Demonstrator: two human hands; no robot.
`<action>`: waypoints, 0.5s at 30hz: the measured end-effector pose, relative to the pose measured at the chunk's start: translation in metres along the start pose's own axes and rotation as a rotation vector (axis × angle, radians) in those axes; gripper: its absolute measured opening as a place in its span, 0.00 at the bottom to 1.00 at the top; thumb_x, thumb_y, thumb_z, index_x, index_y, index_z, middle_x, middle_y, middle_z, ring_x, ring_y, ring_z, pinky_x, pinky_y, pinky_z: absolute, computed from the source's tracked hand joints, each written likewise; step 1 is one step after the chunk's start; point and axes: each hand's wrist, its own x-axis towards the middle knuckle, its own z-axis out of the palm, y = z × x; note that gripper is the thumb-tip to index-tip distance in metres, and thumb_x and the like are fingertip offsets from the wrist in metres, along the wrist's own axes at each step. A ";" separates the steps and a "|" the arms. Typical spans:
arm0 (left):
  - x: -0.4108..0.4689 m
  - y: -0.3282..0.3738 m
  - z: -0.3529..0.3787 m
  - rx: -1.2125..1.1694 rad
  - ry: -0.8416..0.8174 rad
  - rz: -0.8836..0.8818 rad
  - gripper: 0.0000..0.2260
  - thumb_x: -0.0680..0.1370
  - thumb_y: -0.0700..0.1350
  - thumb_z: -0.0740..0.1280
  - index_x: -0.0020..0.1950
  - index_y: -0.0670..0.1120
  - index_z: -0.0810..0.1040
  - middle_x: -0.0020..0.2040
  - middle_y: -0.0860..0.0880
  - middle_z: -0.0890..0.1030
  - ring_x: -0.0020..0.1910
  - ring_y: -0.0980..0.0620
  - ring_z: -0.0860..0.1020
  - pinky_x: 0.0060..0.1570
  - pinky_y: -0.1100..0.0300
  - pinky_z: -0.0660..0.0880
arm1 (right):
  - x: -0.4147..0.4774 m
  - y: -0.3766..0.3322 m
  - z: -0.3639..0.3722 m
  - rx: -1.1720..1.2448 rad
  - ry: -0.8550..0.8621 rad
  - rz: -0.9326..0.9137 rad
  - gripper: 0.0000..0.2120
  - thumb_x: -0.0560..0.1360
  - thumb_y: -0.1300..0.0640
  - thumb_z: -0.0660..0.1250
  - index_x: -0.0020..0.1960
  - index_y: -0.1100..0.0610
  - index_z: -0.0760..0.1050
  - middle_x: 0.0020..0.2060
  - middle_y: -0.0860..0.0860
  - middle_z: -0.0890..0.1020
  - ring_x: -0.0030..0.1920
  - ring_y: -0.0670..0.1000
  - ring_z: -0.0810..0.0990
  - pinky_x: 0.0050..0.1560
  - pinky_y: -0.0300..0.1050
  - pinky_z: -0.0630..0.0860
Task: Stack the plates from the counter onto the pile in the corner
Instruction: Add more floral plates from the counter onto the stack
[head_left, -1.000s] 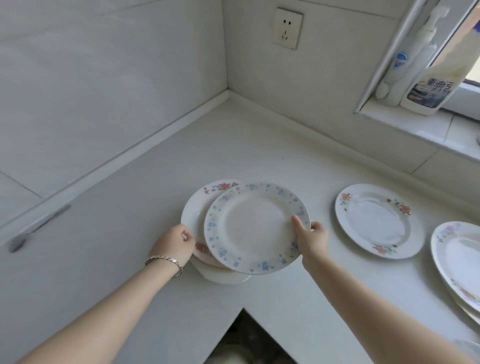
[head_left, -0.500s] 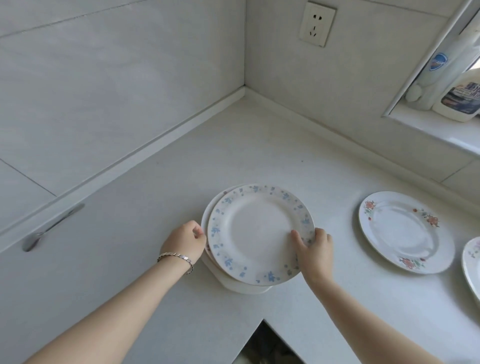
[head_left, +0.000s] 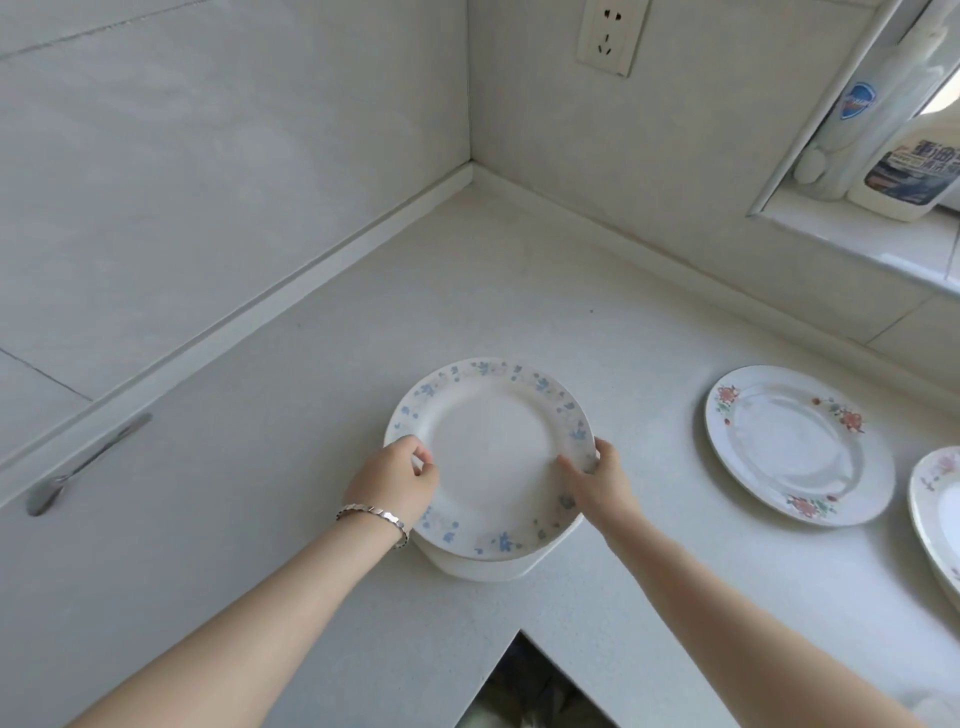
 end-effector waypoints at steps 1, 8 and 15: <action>-0.001 0.008 0.005 0.011 -0.013 0.029 0.04 0.76 0.43 0.61 0.43 0.50 0.72 0.35 0.55 0.75 0.39 0.48 0.75 0.34 0.63 0.67 | 0.001 0.002 -0.011 -0.040 -0.044 0.014 0.21 0.77 0.52 0.60 0.67 0.58 0.66 0.58 0.53 0.77 0.52 0.53 0.77 0.51 0.47 0.74; -0.011 0.096 0.066 0.071 -0.227 0.271 0.04 0.76 0.44 0.61 0.44 0.49 0.74 0.31 0.56 0.71 0.40 0.49 0.73 0.47 0.59 0.75 | 0.004 0.058 -0.112 -0.264 -0.116 0.144 0.06 0.76 0.54 0.60 0.45 0.54 0.75 0.37 0.49 0.82 0.45 0.53 0.82 0.42 0.42 0.73; -0.013 0.196 0.174 0.044 -0.460 0.204 0.17 0.76 0.42 0.57 0.65 0.48 0.66 0.45 0.48 0.79 0.44 0.45 0.78 0.44 0.58 0.72 | 0.000 0.102 -0.220 -0.280 0.046 0.210 0.07 0.75 0.57 0.60 0.39 0.54 0.74 0.46 0.56 0.84 0.44 0.54 0.80 0.37 0.41 0.71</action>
